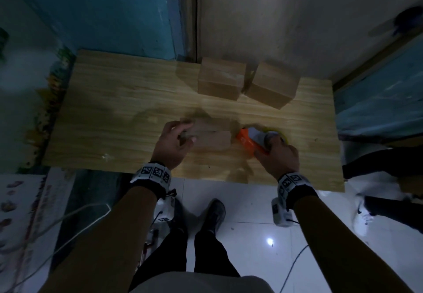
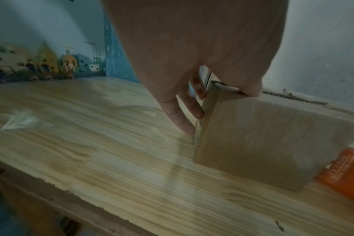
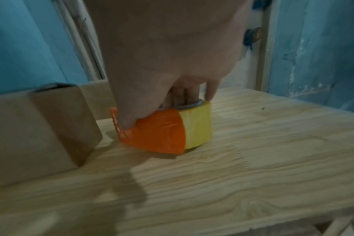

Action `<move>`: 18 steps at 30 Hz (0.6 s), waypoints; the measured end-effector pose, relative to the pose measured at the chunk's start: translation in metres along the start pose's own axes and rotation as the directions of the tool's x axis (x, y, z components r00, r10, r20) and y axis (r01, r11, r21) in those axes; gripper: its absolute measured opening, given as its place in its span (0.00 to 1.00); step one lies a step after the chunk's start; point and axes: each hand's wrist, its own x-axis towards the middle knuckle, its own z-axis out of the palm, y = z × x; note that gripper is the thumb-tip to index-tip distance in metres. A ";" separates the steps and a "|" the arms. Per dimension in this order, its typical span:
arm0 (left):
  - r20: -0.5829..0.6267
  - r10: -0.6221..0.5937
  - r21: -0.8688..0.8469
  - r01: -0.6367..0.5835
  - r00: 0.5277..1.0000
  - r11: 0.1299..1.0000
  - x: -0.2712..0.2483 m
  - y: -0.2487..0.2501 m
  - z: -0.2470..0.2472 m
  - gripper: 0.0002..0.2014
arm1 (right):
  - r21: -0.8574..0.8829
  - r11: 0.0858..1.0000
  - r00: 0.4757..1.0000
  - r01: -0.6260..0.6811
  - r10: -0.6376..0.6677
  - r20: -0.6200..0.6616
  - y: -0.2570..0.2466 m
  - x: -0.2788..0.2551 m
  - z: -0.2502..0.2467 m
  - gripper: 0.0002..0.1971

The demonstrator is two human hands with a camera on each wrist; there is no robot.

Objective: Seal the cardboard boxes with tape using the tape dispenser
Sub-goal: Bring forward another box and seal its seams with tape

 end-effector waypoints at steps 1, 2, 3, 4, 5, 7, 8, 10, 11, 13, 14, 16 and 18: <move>-0.003 -0.003 0.004 0.003 1.000 1.000 0.000 0.000 0.001 0.21 | -0.060 0.998 0.999 0.036 -0.035 0.016 0.001 0.002 0.001 0.27; -0.003 -0.010 0.004 0.010 1.000 1.000 0.001 0.000 0.001 0.21 | -0.131 0.989 0.997 0.072 -0.069 0.023 0.001 0.002 0.000 0.24; 0.002 -0.016 0.002 0.016 1.000 1.000 0.002 0.001 0.003 0.22 | -0.205 0.974 0.995 0.101 -0.098 0.024 0.001 0.003 0.000 0.22; 0.008 -0.022 0.006 0.022 1.000 1.000 0.002 0.001 0.004 0.22 | -0.268 0.955 0.992 0.124 -0.123 0.022 0.001 0.003 0.000 0.20; 0.010 -0.025 0.007 0.025 1.000 1.000 0.002 0.001 0.005 0.22 | -0.304 0.944 0.991 0.129 -0.131 0.015 0.000 0.002 -0.001 0.19; 0.013 -0.026 0.024 0.026 1.000 0.999 0.002 0.000 0.005 0.22 | -0.290 0.949 0.991 0.124 -0.132 -0.007 0.000 0.002 -0.002 0.19; 0.016 -0.023 0.028 0.023 1.000 0.999 0.002 0.000 0.004 0.23 | -0.259 0.957 0.990 0.127 -0.137 -0.021 0.000 0.002 -0.003 0.19; 0.023 -0.005 0.016 0.004 1.000 1.000 0.001 0.000 0.004 0.24 | -0.183 0.971 0.984 0.154 -0.168 -0.061 -0.001 0.005 -0.006 0.20; 0.021 0.007 0.002 -0.007 1.000 1.000 0.001 0.000 0.004 0.24 | -0.136 0.976 0.977 0.172 -0.186 -0.099 -0.002 0.006 -0.009 0.21; 0.015 0.021 -0.021 -0.021 1.000 1.000 0.000 0.002 0.004 0.25 | -0.009 0.979 0.964 0.204 -0.202 -0.173 -0.012 0.006 -0.025 0.18; 0.017 0.022 -0.027 -0.021 1.000 0.999 0.000 0.003 0.004 0.25 | 0.066 0.974 0.959 0.215 -0.198 -0.205 -0.019 0.004 -0.036 0.17; 0.018 0.030 -0.026 -0.029 0.999 0.999 -0.001 0.004 0.003 0.25 | 0.186 0.952 0.950 0.242 -0.193 -0.247 -0.035 0.002 -0.057 0.17; 0.021 0.033 -0.024 -0.033 0.999 0.999 -0.001 0.004 0.002 0.24 | 0.267 0.915 0.938 0.302 -0.236 -0.253 -0.050 0.000 -0.078 0.15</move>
